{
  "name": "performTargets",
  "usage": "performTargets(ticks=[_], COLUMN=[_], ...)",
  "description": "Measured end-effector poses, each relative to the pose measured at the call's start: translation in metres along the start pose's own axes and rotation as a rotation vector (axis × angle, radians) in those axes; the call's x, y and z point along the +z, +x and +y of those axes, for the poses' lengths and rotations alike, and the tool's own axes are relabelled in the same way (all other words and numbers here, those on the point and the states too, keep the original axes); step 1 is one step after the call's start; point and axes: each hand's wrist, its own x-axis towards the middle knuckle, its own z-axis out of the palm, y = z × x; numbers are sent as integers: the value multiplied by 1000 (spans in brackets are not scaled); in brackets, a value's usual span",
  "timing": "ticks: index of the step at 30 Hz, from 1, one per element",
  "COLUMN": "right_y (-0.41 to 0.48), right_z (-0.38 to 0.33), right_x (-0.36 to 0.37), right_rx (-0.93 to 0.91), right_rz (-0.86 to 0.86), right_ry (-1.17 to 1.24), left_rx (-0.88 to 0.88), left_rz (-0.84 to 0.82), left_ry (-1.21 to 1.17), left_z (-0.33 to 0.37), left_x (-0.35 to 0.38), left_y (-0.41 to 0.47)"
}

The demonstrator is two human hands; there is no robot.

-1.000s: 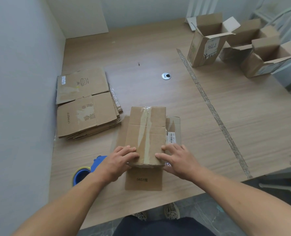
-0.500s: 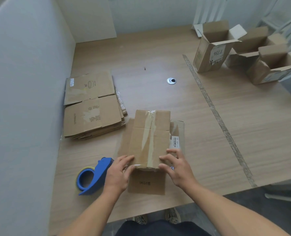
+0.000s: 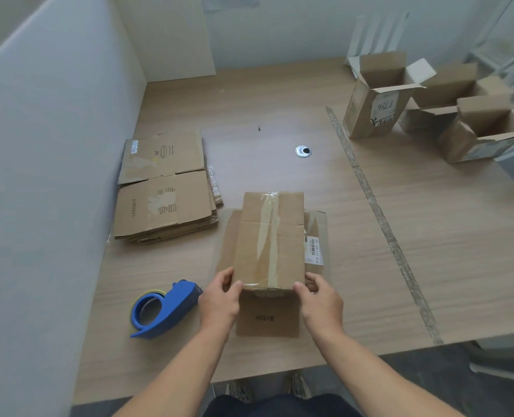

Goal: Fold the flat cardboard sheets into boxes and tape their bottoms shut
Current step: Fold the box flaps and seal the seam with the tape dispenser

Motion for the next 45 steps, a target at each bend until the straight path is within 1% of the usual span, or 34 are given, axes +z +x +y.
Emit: performTargets(ticks=[3, 6, 10, 12, 15, 17, 19, 23, 24, 28, 33, 36, 40, 43, 45], right_y=[7, 17, 25, 25, 25, 24, 25, 29, 31, 40, 50, 61, 77, 85, 83], right_z=[-3, -1, -4, -4, 6, 10, 10, 8, 9, 17, 26, 35, 44, 43, 39], right_x=[-18, -36, -50, -56, -59, -63, -66, -66, -65, -62, -79, -100, -134, -149, -150], right_rx=[13, 23, 20, 40, 49, 19, -51, -228, -269, -327, -417, -478, -566, -608, -612], right_rz=[72, 104, 93, 72, 27, 5, -14, -63, -83, -185, -316, -423, -533, -557, -526], right_ry=[18, 45, 177, 207, 241, 171, 19, -399, -473, -537, -641, -730, -856, -934, -1001], left_rx=[42, 49, 24, 27, 52, 85, 134, 340, 387, 544, 674, 689, 655, 586, 535], left_rz=[-51, -187, -300, -334, -338, -339, -344, -259, -238, -216, -185, -218, -376, -454, -443], left_ry=[9, -48, -127, -111, -61, -24, 43, 347, 411, 634, 788, 925, 1105, 1115, 1093], left_z=[14, 22, 21, 19, 17, 16, 14, 15, 16, 27, 49, 59, 56, 43, 35], left_x=[15, 34, 57, 69, 77, 76, 73, 57, 51, 26, 6, 4, 23, 44, 55], left_y=[-7, -17, -31, -40, -55, -64, -68, -66, -63, -44, -22, -12, -6, -7, -9])
